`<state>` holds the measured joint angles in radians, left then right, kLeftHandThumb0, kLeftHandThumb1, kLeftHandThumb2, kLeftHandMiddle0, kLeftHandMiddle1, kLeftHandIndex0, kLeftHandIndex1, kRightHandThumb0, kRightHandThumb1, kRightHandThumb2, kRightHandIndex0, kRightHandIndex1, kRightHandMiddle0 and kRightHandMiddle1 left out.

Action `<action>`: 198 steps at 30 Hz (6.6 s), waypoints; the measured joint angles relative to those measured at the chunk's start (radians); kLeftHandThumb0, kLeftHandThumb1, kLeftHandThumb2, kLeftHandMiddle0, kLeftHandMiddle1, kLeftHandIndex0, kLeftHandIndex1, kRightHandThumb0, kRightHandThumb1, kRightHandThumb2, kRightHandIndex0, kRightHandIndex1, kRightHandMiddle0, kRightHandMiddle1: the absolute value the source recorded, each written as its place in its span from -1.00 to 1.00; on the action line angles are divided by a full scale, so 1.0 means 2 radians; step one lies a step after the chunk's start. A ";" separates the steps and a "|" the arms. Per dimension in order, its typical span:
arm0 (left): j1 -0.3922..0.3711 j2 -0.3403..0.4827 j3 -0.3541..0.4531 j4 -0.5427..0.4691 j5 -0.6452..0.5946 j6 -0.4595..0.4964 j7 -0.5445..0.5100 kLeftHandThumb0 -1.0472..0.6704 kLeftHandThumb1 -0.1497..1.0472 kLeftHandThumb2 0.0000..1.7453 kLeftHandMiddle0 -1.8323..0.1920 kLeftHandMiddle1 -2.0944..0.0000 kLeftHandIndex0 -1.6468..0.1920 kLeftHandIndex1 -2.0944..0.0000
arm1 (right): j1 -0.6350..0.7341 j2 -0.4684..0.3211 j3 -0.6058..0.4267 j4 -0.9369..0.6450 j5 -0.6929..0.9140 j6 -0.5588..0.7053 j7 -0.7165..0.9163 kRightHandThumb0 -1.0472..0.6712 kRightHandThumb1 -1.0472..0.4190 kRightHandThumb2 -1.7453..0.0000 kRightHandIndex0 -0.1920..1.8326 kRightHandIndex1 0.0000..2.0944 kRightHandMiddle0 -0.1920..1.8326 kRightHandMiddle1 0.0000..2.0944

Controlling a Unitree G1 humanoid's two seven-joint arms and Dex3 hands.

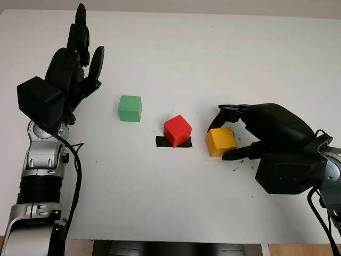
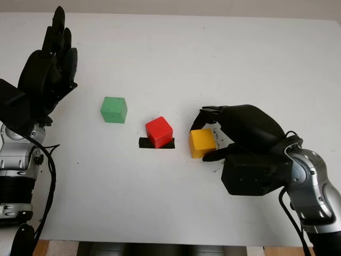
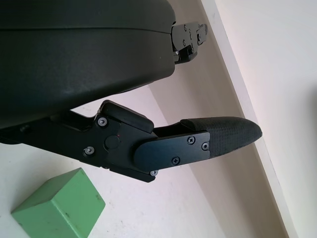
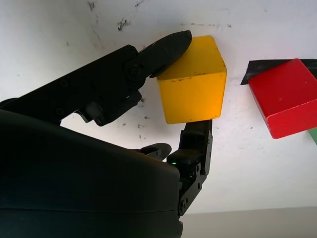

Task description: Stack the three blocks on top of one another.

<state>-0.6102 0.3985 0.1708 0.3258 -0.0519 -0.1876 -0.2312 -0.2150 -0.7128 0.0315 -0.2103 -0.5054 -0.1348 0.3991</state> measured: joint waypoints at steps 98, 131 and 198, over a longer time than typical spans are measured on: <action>-0.004 0.002 0.001 -0.001 -0.001 0.003 0.006 -0.74 1.00 -0.40 0.99 0.95 1.00 0.96 | -0.373 0.077 0.118 0.290 0.115 -0.075 0.202 -0.35 -0.86 0.94 -0.45 -0.96 -0.43 0.56; -0.004 0.002 0.001 -0.001 0.001 0.003 0.008 -0.75 1.00 -0.40 0.99 0.95 1.00 0.96 | -0.376 0.077 0.122 0.301 0.082 -0.112 0.188 -0.36 -0.91 0.94 -0.46 -0.96 -0.42 0.49; -0.003 0.001 0.000 0.000 0.004 -0.004 0.007 -0.75 1.00 -0.39 0.99 0.95 1.00 0.96 | -0.340 0.062 0.106 0.264 0.109 -0.047 0.193 -0.33 -0.80 0.94 -0.58 -0.95 -0.45 0.23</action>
<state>-0.6163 0.4015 0.1701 0.3256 -0.0444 -0.1946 -0.2182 -0.8950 -0.5881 0.2431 0.3176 -0.2866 -0.2293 0.7854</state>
